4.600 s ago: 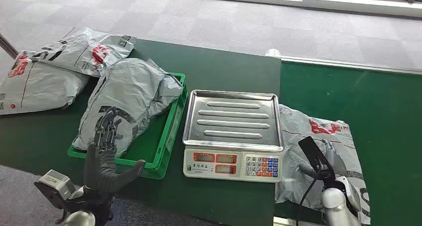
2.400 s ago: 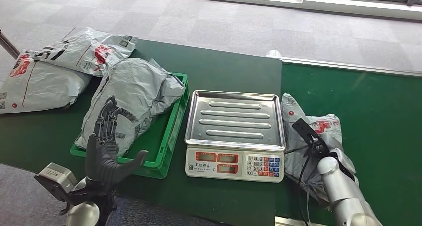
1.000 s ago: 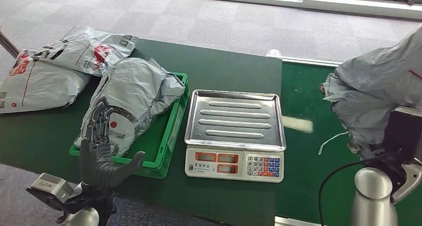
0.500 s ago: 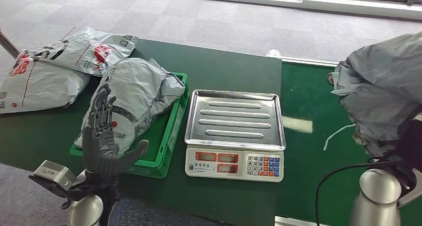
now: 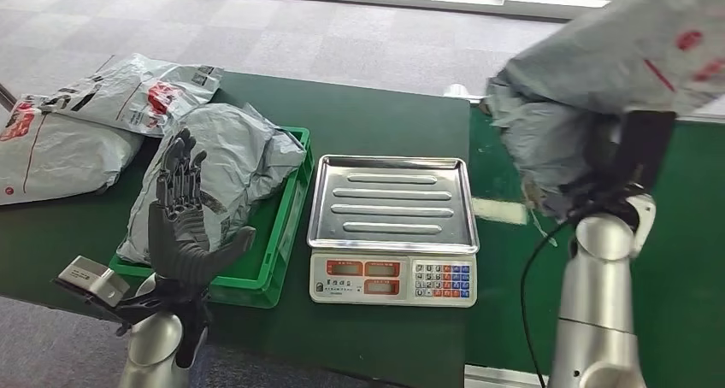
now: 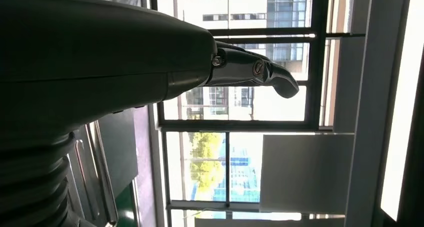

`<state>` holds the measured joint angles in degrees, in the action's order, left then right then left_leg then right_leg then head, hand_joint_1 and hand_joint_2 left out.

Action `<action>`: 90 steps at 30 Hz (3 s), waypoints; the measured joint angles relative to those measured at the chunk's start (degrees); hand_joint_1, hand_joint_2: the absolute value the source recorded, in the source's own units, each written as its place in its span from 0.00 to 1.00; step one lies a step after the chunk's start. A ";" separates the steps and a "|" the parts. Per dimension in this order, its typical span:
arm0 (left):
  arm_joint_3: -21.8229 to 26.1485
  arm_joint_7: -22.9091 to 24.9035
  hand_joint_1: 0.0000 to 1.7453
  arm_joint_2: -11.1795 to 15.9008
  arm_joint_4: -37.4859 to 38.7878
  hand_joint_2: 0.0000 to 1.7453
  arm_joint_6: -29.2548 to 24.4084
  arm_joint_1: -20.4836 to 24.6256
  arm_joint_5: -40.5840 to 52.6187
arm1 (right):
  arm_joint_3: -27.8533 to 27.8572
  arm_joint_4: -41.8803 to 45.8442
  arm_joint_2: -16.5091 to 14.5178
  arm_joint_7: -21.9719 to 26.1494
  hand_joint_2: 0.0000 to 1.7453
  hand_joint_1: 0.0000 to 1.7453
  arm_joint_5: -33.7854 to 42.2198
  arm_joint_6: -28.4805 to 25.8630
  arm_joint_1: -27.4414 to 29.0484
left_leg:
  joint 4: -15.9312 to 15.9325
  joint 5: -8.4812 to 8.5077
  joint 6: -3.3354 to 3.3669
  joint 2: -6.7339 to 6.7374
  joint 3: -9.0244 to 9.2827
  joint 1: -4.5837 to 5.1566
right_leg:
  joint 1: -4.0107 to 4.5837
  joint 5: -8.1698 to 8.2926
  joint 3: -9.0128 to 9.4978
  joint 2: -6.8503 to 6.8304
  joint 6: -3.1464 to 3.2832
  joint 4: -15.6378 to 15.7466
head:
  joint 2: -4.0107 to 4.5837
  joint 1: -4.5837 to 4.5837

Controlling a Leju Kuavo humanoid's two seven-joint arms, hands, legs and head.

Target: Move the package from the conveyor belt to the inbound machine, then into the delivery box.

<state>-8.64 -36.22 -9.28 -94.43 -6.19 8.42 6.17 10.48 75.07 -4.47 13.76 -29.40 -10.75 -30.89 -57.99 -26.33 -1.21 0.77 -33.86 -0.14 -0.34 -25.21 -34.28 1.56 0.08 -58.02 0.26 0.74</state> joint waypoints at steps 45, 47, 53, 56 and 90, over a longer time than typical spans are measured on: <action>1.78 2.36 0.00 2.48 3.97 1.00 0.18 7.07 0.32 | -31.60 -48.73 -6.05 -0.36 1.00 0.00 3.49 29.85 -18.58 | 0.05 1.21 -0.50 -1.79 -0.58 -0.31 | 0.27 0.34 -0.88 -1.66 0.39 -0.02 | 0.00 -0.04; 1.79 2.30 0.00 2.65 3.96 1.00 0.14 6.89 0.32 | -31.79 -48.74 -6.05 -0.12 1.00 0.00 3.73 29.89 -18.57 | 0.05 1.21 -0.50 -1.79 -0.58 -0.31 | 0.26 0.35 -0.88 -1.66 0.39 -0.02 | 0.00 -0.04; 1.85 1.04 0.00 3.25 3.76 1.00 -0.52 5.61 0.45 | -31.97 -48.69 -6.05 3.92 1.00 0.00 7.63 28.90 -18.46 | 0.05 1.21 -0.50 -1.78 -0.58 -0.31 | 0.26 0.35 -0.89 -1.64 0.40 -0.02 | 0.00 -0.04; 1.85 -0.08 0.00 3.65 3.50 1.00 -1.34 4.60 0.91 | -31.61 -47.86 -6.03 6.87 1.00 0.00 10.53 26.68 -18.04 | 0.05 1.21 -0.50 -1.77 -0.59 -0.31 | 0.26 0.34 -0.92 -1.63 0.40 -0.02 | 0.00 -0.04; -3.15 7.04 0.00 3.14 8.54 1.00 -5.95 16.68 11.16 | -15.70 22.73 3.72 19.99 1.00 0.00 22.30 -2.65 21.59 | -0.03 1.02 -0.35 -1.41 -0.70 -0.24 | 0.10 0.34 -1.12 -1.32 0.35 0.01 | 0.00 -0.03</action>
<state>-11.79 -29.17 -6.15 -85.90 -12.14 25.10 17.33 -5.22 97.80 -0.74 33.75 -7.10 -13.40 -9.30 -58.01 -25.31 -1.56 -0.63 -34.56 -0.38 -0.23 -24.87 -35.41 0.23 0.43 -58.01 0.26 0.71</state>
